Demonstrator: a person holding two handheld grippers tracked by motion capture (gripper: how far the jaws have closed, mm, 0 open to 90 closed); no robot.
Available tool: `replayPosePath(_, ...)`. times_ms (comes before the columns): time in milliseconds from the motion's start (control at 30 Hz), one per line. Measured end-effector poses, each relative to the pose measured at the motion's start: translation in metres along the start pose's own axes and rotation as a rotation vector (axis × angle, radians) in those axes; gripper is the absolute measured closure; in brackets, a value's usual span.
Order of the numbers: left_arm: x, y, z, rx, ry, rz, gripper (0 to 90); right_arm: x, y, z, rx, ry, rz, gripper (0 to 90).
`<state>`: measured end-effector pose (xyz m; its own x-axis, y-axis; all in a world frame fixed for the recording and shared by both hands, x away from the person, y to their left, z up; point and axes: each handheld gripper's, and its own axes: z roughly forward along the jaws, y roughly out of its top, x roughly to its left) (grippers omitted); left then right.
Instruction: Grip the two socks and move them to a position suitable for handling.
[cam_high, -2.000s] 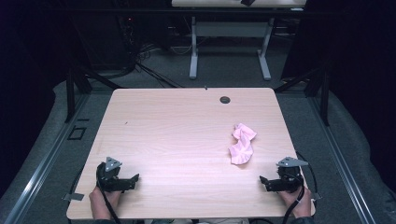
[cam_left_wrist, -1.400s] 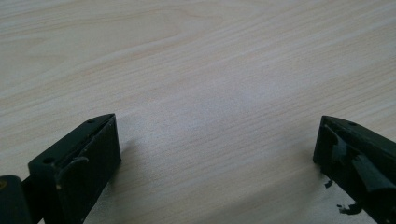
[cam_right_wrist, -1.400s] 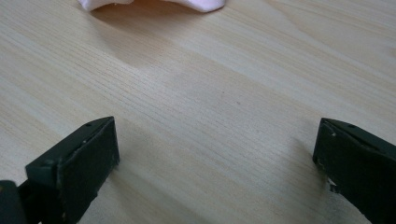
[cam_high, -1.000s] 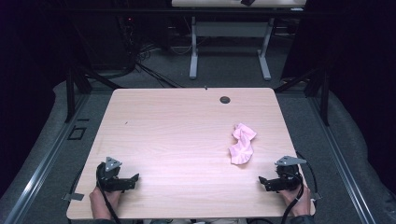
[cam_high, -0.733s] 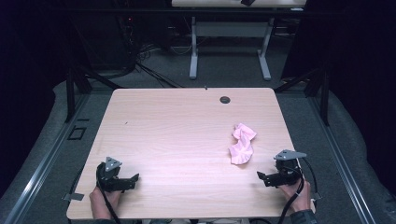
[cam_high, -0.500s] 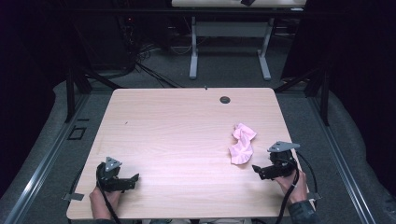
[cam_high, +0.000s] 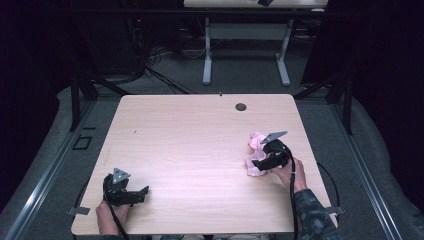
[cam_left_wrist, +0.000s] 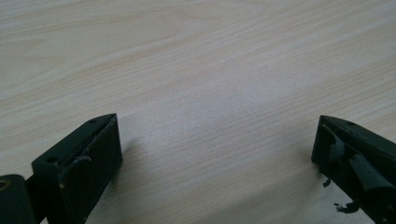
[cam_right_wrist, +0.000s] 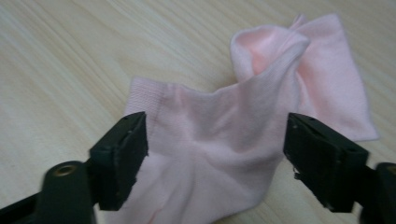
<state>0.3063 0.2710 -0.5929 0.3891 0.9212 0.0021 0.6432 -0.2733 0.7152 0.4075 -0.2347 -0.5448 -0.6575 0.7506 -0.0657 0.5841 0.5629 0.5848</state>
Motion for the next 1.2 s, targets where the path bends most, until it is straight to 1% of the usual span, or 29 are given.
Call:
replayPosePath(33, 0.0, 0.0, 0.0, 0.0, 0.0, 0.0, 1.6, 0.001, -0.001, 0.008, 0.014, -0.008, -0.001, 27.8)
replayPosePath(67, 0.0, 0.0, 0.0, 0.0, 0.0, 0.0, 1.6, 0.001, -0.001, 0.008, 0.014, -0.008, -0.001, 27.8)
replayPosePath(100, 0.0, 0.0, 0.0, 0.0, 0.0, 0.0, 1.6, 0.004, -0.002, 0.014, 0.028, -0.02, -0.007, 33.9)
replayPosePath(133, 0.0, 0.0, 0.0, 0.0, 0.0, 0.0, 1.6, 0.005, -0.003, 0.016, 0.042, -0.028, -0.012, 35.4)
replayPosePath(167, 0.0, 0.0, 0.0, 0.0, 0.0, 0.0, 1.6, 0.005, -0.003, 0.016, 0.042, -0.028, -0.012, 35.4)
replayPosePath(200, 0.0, 0.0, 0.0, 0.0, 0.0, 0.0, 1.6, 0.006, -0.004, 0.017, 0.045, -0.029, -0.014, 38.1)
replayPosePath(233, 0.0, 0.0, 0.0, 0.0, 0.0, 0.0, 1.6, 0.006, -0.004, 0.018, 0.039, -0.019, -0.012, 40.8)
replayPosePath(267, 0.0, 0.0, 0.0, 0.0, 0.0, 0.0, 1.6, 0.007, -0.006, 0.018, 0.018, -0.011, 0.003, 47.4)
replayPosePath(333, 0.0, 0.0, 0.0, 0.0, 0.0, 0.0, 1.6, 0.007, -0.006, 0.017, 0.022, 0.014, 0.005, 55.1)
replayPosePath(367, 0.0, 0.0, 0.0, 0.0, 0.0, 0.0, 1.6, 0.008, -0.007, 0.017, 0.012, 0.023, 0.005, 58.5)
replayPosePath(400, 0.0, 0.0, 0.0, 0.0, 0.001, 0.0, 1.6, 0.008, -0.007, 0.017, 0.016, 0.02, 0.003, 60.8)
replayPosePath(433, 0.0, 0.0, 0.0, 0.0, 0.001, 0.0, 1.6, 0.008, -0.007, 0.017, 0.016, 0.02, 0.003, 60.8)
replayPosePath(500, 0.0, 0.0, 0.0, 0.0, 0.0, 0.0, 1.6, 0.007, -0.008, 0.017, 0.01, 0.04, 0.013, 66.3)
replayPosePath(533, 0.0, 0.0, 0.0, 0.0, 0.0, 0.0, 1.6, 0.007, -0.01, 0.017, -0.007, 0.058, 0.033, 71.9)
replayPosePath(567, 0.0, 0.0, 0.0, 0.0, 0.0, 0.0, 1.6, 0.007, -0.01, 0.017, -0.007, 0.058, 0.033, 71.9)
replayPosePath(633, 0.0, 0.0, 0.0, 0.0, 0.0, 0.0, 1.6, 0.007, -0.011, 0.017, -0.011, 0.055, 0.028, 80.3)
replayPosePath(667, 0.0, 0.0, 0.0, 0.0, 0.0, 0.0, 1.6, 0.007, -0.011, 0.017, -0.016, 0.066, 0.032, 82.8)
replayPosePath(733, 0.0, 0.0, 0.0, 0.0, 0.0, 0.0, 1.6, 0.007, -0.012, 0.017, -0.023, 0.066, 0.04, 84.8)
replayPosePath(767, 0.0, 0.0, 0.0, 0.0, 0.0, 0.0, 1.6, 0.008, -0.011, 0.016, -0.013, 0.063, 0.037, 85.4)
replayPosePath(833, 0.0, 0.0, 0.0, 0.0, 0.0, 0.0, 1.6, 0.008, -0.012, 0.016, -0.022, 0.062, 0.032, 85.5)
replayPosePath(867, 0.0, 0.0, 0.0, 0.0, 0.001, 0.0, 1.6, 0.009, -0.012, 0.014, -0.036, 0.076, 0.035, 85.5)
replayPosePath(900, 0.0, 0.0, 0.0, 0.0, 0.0, 0.0, 1.6, 0.012, -0.011, 0.005, -0.068, 0.099, 0.044, 85.6)
replayPosePath(933, 0.0, 0.0, 0.0, 0.0, 0.0, 0.0, 1.6, 0.012, -0.011, 0.005, -0.068, 0.099, 0.044, 85.6)
replayPosePath(967, 0.0, 0.0, 0.0, 0.0, 0.0, -0.001, 1.6, 0.014, -0.01, -0.001, -0.09, 0.116, 0.044, 85.6)
replayPosePath(1033, 0.0, 0.0, 0.0, 0.0, 0.001, -0.001, 1.7, 0.022, -0.006, -0.014, -0.127, 0.152, 0.038, 85.6)
replayPosePath(1067, 0.0, 0.0, 0.0, 0.0, 0.001, -0.002, 1.6, 0.031, -0.003, -0.026, -0.167, 0.193, 0.023, 85.5)
replayPosePath(1100, 0.0, 0.0, 0.0, 0.0, 0.001, -0.002, 1.6, 0.031, -0.003, -0.026, -0.167, 0.193, 0.023, 85.5)
replayPosePath(1167, 0.0, 0.0, 0.0, 0.0, 0.001, -0.001, 1.6, 0.043, 0.001, -0.035, -0.202, 0.231, 0.003, 85.5)
replayPosePath(1200, 0.0, 0.0, 0.0, 0.0, 0.001, -0.001, 1.7, 0.056, 0.005, -0.045, -0.226, 0.264, -0.034, 85.5)
